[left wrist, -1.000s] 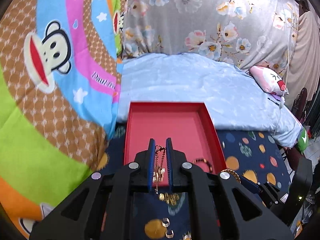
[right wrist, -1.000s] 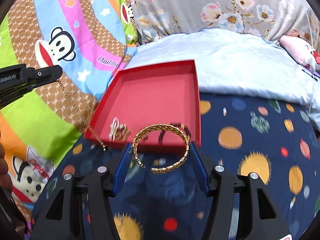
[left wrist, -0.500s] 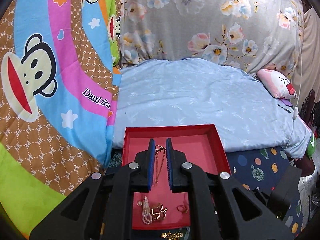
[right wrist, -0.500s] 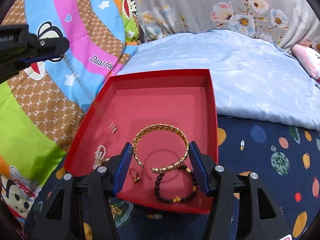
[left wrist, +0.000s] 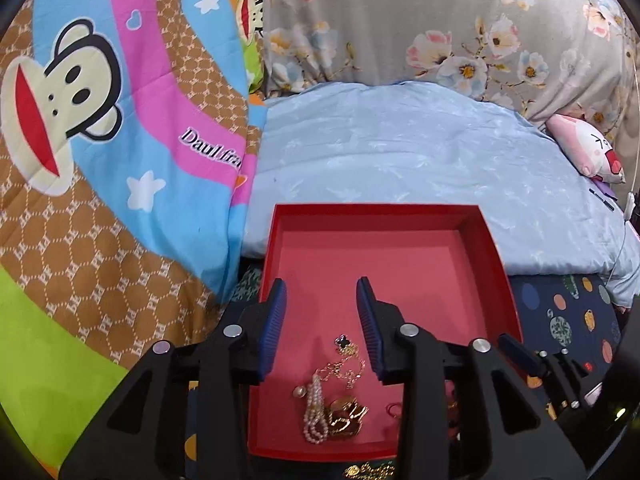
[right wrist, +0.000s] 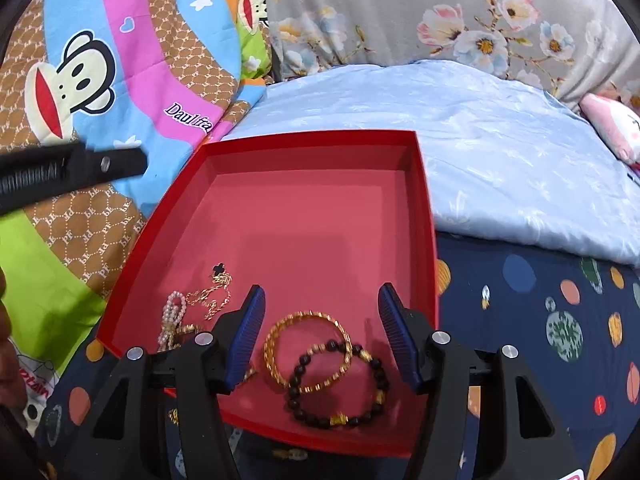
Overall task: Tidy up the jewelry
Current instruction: 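Drop the gold earring into the red box while the right tool releases the gold bangle there, then withdraw both open tools from the red box toward the remaining jewelry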
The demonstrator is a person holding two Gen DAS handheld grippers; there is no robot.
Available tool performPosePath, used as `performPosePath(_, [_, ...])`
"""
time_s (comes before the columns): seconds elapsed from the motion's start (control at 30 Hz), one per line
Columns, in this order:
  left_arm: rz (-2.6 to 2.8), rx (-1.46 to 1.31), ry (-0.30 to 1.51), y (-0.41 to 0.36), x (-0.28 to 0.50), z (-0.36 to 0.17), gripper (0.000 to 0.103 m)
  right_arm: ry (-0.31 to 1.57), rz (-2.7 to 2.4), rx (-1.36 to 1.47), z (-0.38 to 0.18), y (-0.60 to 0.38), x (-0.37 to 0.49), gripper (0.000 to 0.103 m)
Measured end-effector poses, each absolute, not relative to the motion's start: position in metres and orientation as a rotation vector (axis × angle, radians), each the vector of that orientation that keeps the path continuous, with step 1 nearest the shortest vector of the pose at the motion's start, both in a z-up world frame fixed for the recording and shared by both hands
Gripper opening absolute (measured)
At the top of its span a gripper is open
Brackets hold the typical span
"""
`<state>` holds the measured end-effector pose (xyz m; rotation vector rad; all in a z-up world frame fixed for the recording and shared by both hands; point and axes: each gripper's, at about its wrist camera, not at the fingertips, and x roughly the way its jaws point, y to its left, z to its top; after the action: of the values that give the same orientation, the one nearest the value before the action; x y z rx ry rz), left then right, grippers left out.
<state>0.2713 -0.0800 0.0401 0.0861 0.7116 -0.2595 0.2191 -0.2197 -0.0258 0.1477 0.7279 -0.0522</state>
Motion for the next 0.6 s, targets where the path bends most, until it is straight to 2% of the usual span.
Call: performPosePath(0.6, [-0.195,0.039,0.875,-0.020,0.191,-0.028,0.035,0.764,-0.109,0.178,-0.037,-0.204,0.125,0.058])
